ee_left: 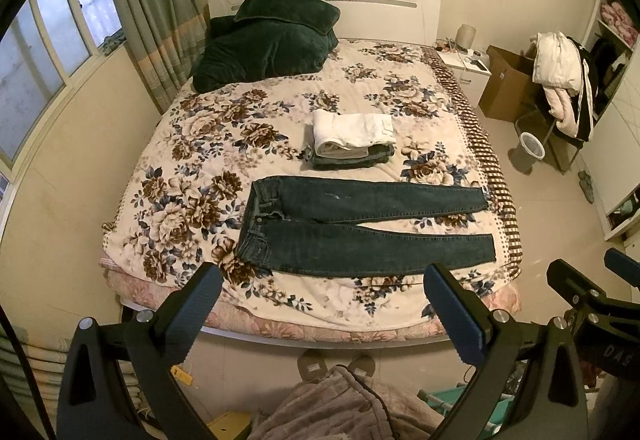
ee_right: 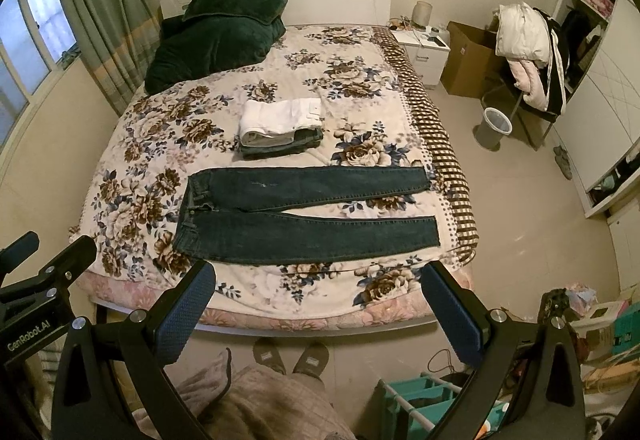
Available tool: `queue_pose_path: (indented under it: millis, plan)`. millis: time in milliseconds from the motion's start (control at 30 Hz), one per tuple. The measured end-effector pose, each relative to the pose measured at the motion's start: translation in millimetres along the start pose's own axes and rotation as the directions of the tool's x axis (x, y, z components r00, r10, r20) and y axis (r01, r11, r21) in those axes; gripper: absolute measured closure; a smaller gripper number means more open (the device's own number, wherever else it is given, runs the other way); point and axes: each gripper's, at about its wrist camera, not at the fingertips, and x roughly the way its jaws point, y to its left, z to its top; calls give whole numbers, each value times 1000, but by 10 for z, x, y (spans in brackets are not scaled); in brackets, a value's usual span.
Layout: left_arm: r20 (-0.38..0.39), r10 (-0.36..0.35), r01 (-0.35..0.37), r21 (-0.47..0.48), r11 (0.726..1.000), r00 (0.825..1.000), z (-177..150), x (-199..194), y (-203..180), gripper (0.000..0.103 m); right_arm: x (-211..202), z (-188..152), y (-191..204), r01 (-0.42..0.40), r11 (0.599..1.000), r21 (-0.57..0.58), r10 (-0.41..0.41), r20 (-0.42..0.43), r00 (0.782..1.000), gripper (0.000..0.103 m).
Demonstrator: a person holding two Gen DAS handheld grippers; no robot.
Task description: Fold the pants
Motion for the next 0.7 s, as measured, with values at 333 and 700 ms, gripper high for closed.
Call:
queue_pose_path:
  millis: [333, 700]
  plan:
    - [1, -6, 6, -1, 1000, 1000, 31, -49, 5, 0, -106, 93, 50, 4, 1000, -1, -4, 11, 1000, 0]
    - [0, -15, 15, -2, 1000, 1000, 84, -62, -78, 0, -112, 78, 13, 0, 1000, 8, 0, 16, 1000, 0]
